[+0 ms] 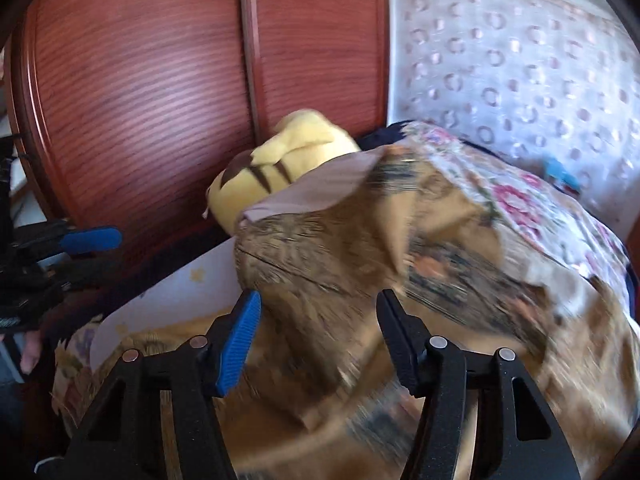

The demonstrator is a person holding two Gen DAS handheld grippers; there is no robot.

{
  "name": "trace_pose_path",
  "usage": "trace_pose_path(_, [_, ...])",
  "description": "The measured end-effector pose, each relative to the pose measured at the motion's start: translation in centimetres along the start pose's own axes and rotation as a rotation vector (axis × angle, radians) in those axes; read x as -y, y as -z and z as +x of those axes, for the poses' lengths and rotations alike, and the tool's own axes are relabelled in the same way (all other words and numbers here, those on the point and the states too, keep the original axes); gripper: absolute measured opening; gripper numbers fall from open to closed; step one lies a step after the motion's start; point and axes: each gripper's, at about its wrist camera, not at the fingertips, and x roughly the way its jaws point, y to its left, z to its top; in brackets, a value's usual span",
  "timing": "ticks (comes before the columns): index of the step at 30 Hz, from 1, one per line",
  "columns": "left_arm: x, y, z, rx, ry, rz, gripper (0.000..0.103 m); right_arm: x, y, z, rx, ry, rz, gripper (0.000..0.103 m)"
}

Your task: Fold small clothes

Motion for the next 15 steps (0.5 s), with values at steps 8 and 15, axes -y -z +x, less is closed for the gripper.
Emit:
trace_pose_path(8, [-0.7,0.6,-0.1,-0.002,-0.001,-0.007,0.044,-2.8,-1.0,7.2,-0.180,-0.006,-0.119,0.037])
trace_pose_path(15, [-0.3,0.8,0.2,-0.009,0.008,-0.006,0.044,0.0,-1.7,5.4,-0.075,0.036,-0.031,0.005])
